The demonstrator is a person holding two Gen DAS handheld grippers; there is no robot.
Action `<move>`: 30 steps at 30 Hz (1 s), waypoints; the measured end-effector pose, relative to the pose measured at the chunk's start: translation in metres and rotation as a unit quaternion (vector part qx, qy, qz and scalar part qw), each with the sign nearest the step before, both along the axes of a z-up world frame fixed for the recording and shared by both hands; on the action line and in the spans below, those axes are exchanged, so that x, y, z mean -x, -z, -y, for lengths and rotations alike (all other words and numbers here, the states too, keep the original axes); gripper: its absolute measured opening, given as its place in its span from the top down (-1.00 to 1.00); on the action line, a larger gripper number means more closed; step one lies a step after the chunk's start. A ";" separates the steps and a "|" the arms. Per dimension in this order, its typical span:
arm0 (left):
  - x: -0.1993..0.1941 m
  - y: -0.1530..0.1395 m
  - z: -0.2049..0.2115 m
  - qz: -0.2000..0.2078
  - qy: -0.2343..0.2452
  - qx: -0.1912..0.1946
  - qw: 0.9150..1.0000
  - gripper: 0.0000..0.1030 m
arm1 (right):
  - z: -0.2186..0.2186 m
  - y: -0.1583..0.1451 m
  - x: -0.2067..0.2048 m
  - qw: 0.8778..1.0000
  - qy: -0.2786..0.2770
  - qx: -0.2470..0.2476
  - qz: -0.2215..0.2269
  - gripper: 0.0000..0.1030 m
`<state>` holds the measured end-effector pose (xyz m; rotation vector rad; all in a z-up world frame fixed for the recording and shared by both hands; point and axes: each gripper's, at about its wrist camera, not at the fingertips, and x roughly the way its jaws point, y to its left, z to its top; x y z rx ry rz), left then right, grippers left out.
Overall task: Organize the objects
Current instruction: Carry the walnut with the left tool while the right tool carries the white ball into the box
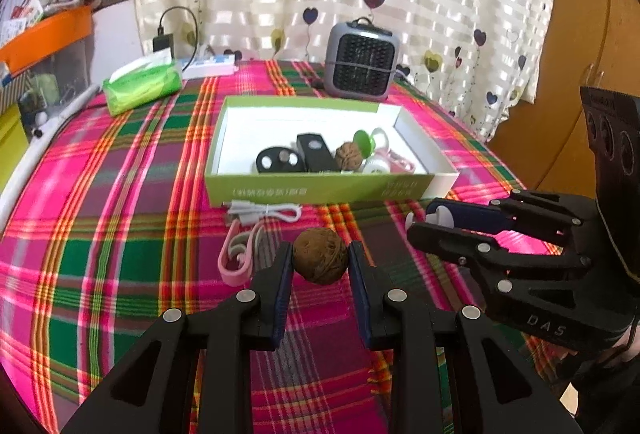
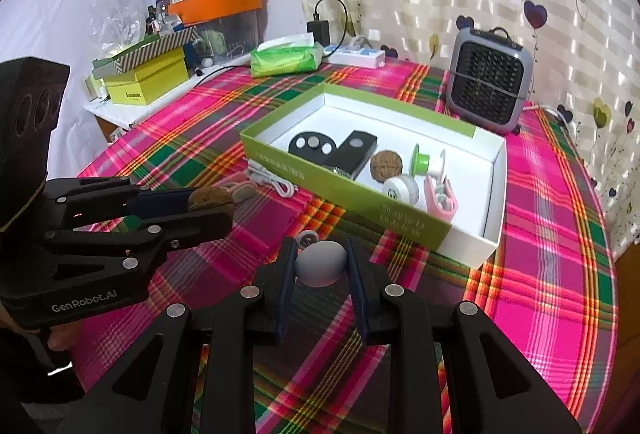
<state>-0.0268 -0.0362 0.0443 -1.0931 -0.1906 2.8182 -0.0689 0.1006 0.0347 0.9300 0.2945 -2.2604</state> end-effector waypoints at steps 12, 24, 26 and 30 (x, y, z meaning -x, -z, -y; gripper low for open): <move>0.006 -0.012 -0.004 -0.019 0.007 0.000 1.000 0.51 | 0.003 -0.013 -0.003 1.000 0.001 0.002 -0.027 0.49; 0.015 -0.017 -0.007 -0.023 0.011 0.005 1.000 0.51 | 0.003 -0.014 0.005 1.000 0.002 0.001 -0.030 0.49; 0.015 -0.017 -0.008 -0.024 0.011 0.005 1.000 0.51 | 0.003 -0.014 0.008 1.000 0.002 0.001 -0.030 0.49; 0.016 -0.018 -0.008 -0.023 0.011 0.006 1.000 0.51 | 0.003 -0.013 0.008 1.000 0.002 0.001 -0.030 0.49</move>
